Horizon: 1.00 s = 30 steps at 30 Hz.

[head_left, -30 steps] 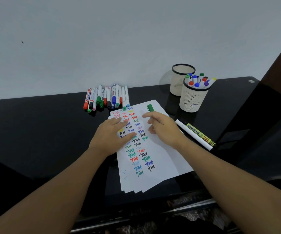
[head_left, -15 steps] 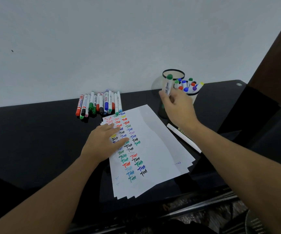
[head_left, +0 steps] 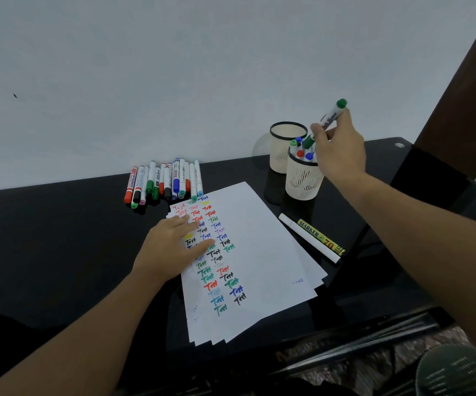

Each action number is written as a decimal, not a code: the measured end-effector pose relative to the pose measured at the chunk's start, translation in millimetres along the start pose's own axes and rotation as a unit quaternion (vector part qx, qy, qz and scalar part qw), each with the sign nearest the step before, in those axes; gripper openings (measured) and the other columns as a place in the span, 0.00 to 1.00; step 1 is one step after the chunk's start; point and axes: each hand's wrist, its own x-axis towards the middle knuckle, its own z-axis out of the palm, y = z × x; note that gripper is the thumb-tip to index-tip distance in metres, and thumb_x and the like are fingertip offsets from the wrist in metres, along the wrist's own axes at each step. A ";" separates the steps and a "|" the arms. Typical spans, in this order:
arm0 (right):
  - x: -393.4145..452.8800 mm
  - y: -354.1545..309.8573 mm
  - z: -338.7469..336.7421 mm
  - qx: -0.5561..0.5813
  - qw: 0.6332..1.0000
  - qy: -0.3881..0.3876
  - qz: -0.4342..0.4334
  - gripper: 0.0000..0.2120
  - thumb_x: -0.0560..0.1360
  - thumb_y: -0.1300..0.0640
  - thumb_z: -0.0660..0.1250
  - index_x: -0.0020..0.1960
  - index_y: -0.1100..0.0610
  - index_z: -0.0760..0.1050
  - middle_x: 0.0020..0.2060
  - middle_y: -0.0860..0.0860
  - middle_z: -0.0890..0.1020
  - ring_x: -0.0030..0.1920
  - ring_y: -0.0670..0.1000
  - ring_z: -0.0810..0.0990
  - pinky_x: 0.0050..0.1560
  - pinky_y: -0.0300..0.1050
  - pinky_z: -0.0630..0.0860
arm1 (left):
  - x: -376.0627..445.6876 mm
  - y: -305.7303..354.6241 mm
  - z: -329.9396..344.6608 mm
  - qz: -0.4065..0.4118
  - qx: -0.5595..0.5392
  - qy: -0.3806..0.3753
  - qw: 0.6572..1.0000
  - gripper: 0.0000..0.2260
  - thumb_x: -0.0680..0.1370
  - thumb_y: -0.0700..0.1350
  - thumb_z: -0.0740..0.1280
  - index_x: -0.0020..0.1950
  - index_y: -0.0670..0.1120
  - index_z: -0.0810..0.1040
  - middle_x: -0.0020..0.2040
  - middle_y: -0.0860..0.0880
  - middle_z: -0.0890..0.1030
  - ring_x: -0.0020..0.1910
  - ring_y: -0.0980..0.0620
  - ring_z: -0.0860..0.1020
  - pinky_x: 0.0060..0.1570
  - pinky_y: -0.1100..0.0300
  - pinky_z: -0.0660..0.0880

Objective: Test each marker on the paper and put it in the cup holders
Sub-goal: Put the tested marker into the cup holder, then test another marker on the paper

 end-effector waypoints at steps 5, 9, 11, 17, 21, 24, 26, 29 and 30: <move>3.9 7.1 2.1 -0.098 0.993 -0.056 0.023 0.21 0.82 0.35 0.56 0.58 0.51 0.73 0.48 0.49 0.82 0.52 0.55 0.81 0.61 0.64 0.76 | 0.8 -0.5 -0.6 0.001 0.000 -0.007 1.000 0.34 0.73 0.72 0.66 0.74 0.54 0.74 0.75 0.51 0.71 0.75 0.51 0.65 0.74 0.51 0.61; 6.8 11.1 3.0 -0.119 0.991 -0.062 0.022 0.23 0.82 0.35 0.56 0.48 0.53 0.76 0.44 0.53 0.81 0.49 0.57 0.81 0.58 0.64 0.77 | 0.0 -0.4 -1.3 0.005 -0.002 -0.005 1.000 0.40 0.69 0.77 0.58 0.72 0.54 0.76 0.74 0.51 0.73 0.74 0.50 0.67 0.73 0.50 0.63; 7.2 11.6 5.3 -0.136 0.988 -0.070 0.025 0.23 0.81 0.35 0.57 0.47 0.54 0.77 0.47 0.55 0.80 0.51 0.59 0.80 0.58 0.63 0.76 | 0.3 -0.1 -1.6 0.006 0.003 -0.008 1.000 0.41 0.68 0.77 0.56 0.73 0.54 0.75 0.74 0.51 0.72 0.74 0.50 0.67 0.74 0.50 0.62; 9.6 6.9 11.0 -0.219 0.968 -0.119 0.042 0.25 0.81 0.35 0.60 0.54 0.57 0.80 0.54 0.55 0.70 0.59 0.60 0.75 0.59 0.60 0.73 | 0.4 -1.9 -1.8 0.007 0.008 -0.011 1.000 0.43 0.68 0.79 0.54 0.73 0.55 0.75 0.75 0.51 0.72 0.74 0.50 0.66 0.74 0.49 0.63; 5.4 7.5 11.1 -0.193 0.976 -0.099 0.034 0.24 0.81 0.36 0.61 0.61 0.54 0.79 0.58 0.56 0.71 0.64 0.60 0.72 0.61 0.59 0.69 | -0.7 -0.3 -4.0 0.004 -0.005 -0.009 1.000 0.43 0.67 0.78 0.55 0.73 0.54 0.75 0.75 0.51 0.72 0.74 0.50 0.66 0.73 0.49 0.63; -5.2 5.1 9.2 -0.158 0.987 -0.019 -0.008 0.22 0.82 0.38 0.62 0.70 0.50 0.71 0.64 0.56 0.74 0.67 0.58 0.71 0.64 0.57 0.69 | -0.9 0.0 -3.5 0.000 -0.018 -0.007 1.000 0.42 0.68 0.78 0.59 0.72 0.53 0.76 0.74 0.51 0.73 0.74 0.50 0.67 0.73 0.48 0.64; -16.3 0.3 9.7 -0.128 0.989 0.046 -0.064 0.18 0.83 0.42 0.62 0.67 0.51 0.71 0.61 0.53 0.76 0.62 0.56 0.74 0.59 0.53 0.68 | -1.3 0.5 -2.6 -0.011 -0.033 0.006 0.999 0.38 0.70 0.75 0.65 0.72 0.52 0.76 0.74 0.50 0.72 0.74 0.51 0.66 0.73 0.48 0.65; -40.8 -11.6 20.2 -0.094 0.981 0.077 -0.151 0.10 0.82 0.47 0.62 0.58 0.51 0.75 0.52 0.48 0.79 0.52 0.53 0.76 0.54 0.50 0.66 | -2.3 1.0 -0.7 -0.021 -0.050 0.028 0.998 0.34 0.72 0.68 0.70 0.72 0.50 0.76 0.74 0.49 0.72 0.74 0.51 0.66 0.73 0.48 0.66; -50.3 -15.6 26.0 -0.079 0.978 0.069 -0.178 0.09 0.82 0.49 0.62 0.55 0.52 0.76 0.49 0.48 0.79 0.49 0.53 0.76 0.53 0.51 0.68 | -2.5 0.8 0.0 -0.021 -0.053 0.035 0.998 0.33 0.73 0.67 0.71 0.72 0.50 0.76 0.73 0.49 0.73 0.73 0.51 0.67 0.72 0.48 0.67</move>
